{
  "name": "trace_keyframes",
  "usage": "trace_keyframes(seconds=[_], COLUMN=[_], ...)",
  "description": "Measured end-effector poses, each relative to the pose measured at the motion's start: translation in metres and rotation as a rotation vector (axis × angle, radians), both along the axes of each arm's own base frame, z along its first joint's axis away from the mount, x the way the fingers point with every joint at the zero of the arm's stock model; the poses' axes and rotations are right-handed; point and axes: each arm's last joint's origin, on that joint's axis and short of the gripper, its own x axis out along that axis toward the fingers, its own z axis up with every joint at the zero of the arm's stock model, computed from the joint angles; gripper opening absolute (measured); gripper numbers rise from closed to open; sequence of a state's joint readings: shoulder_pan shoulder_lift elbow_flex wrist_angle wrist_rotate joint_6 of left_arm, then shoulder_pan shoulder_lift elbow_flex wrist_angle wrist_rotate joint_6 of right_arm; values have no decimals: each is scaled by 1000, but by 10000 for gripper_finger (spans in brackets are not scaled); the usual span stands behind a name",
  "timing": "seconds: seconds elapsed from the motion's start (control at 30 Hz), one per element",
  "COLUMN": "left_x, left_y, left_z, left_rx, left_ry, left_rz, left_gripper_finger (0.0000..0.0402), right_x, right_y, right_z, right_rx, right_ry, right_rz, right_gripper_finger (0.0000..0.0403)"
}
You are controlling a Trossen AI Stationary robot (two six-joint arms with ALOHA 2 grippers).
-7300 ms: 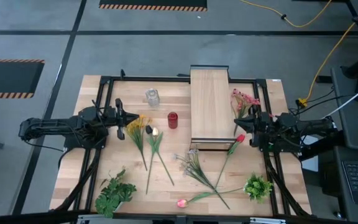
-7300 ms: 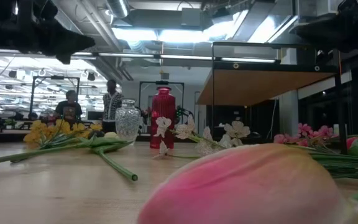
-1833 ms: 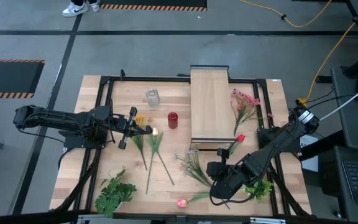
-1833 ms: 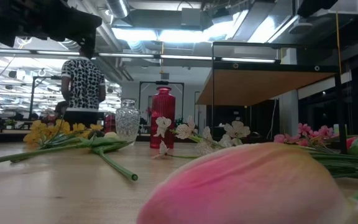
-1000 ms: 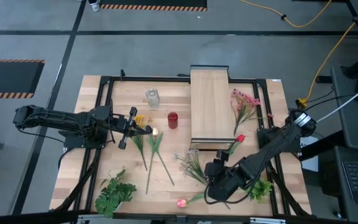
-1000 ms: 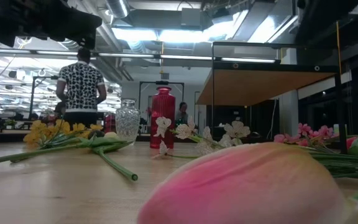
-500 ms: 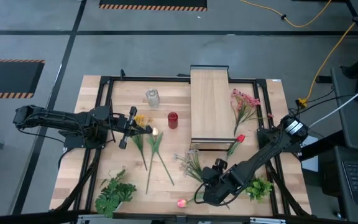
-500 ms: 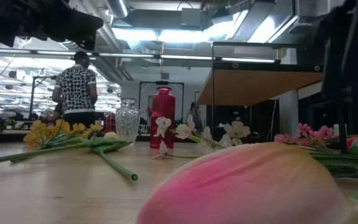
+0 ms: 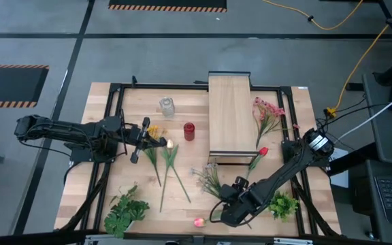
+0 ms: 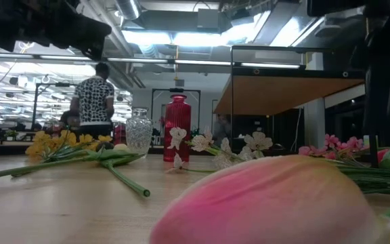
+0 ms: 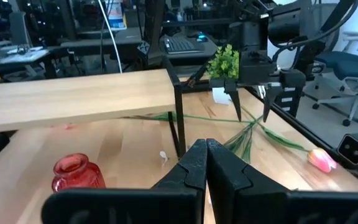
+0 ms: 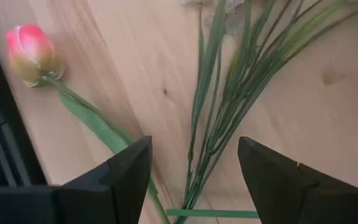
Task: Pick and place flowers into a vace then onto a shelf
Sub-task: Put the white flowers into the red vase
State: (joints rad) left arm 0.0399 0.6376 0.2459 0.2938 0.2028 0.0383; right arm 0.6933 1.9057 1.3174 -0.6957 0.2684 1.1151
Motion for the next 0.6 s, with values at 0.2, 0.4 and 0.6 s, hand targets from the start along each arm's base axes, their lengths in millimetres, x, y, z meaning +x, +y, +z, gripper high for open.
trace_keyframes(seconds=[0.2,0.4,0.6], left_x=[0,0,0], left_y=[0,0,0], left_z=[-1,-1,-1], left_rx=[-2,-1,0], left_ry=[6,6,6], left_rz=[0,0,0], left_gripper_finger=[3,3,3], right_x=[-6,-9,-10], right_y=[-5,-8,-9], right_z=[-19,-30,-39], right_rx=[0,15,44], right_ry=[4,-15,-48], right_rz=[-9,-6,-8], right_gripper_finger=[240,240,240])
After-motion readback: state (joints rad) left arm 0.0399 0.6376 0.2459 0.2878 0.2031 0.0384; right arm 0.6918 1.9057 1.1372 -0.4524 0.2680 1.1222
